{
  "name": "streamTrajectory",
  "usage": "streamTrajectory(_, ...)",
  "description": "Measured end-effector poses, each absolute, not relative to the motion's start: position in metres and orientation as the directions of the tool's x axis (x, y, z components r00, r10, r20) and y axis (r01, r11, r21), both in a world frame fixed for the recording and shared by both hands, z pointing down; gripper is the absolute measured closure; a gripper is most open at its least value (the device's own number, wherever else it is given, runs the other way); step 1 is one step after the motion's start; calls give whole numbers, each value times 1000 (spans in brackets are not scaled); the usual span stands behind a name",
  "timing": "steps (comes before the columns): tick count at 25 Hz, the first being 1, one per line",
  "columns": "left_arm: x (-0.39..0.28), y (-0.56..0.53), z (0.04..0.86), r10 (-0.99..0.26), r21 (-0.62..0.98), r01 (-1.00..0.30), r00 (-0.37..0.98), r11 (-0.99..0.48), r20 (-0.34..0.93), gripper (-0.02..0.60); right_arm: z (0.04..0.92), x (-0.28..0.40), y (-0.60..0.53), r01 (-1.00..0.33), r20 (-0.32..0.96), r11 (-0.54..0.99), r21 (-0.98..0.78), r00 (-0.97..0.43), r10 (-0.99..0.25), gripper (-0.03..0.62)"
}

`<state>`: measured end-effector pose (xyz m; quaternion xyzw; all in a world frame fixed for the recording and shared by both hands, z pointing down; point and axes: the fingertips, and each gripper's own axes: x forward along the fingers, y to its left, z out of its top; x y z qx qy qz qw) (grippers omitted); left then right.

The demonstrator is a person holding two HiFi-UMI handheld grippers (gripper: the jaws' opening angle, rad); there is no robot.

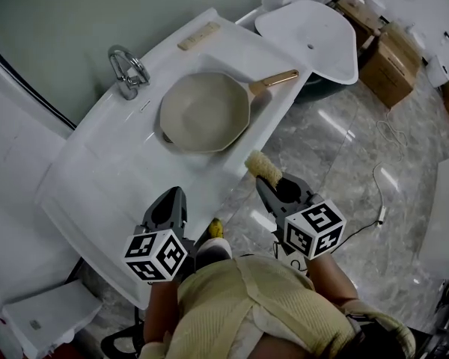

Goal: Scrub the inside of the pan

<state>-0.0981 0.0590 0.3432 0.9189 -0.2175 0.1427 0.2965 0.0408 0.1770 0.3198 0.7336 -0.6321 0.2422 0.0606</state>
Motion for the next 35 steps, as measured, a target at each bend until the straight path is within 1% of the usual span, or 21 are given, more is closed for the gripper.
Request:
streamTrajectory(9, -94, 19, 360, -300, 512, -481, 867, -712, 399, 518, 322, 56, 116, -971, 457, -163, -172, 68, -887, 511)
streamTrajectory(13, -93, 12, 369, -293, 532, -489, 863, -691, 412, 518, 326, 61, 104, -974, 487, -163, -156, 68, -871, 511)
streamTrajectory(18, -93, 2, 370, -304, 549, -491, 865, -676, 398, 518, 328, 71, 84, -982, 499, -130, -134, 47, -865, 511)
streamTrajectory(25, -91, -14, 377, -397, 515, -591, 804, -621, 443, 518, 329, 103, 49, -992, 503, -67, -109, 3, -864, 511)
streamTrajectory(35, -51, -42, 390, -502, 451, -709, 704, -542, 502, 518, 339, 159, -2, -993, 521, 33, -109, -86, -849, 511)
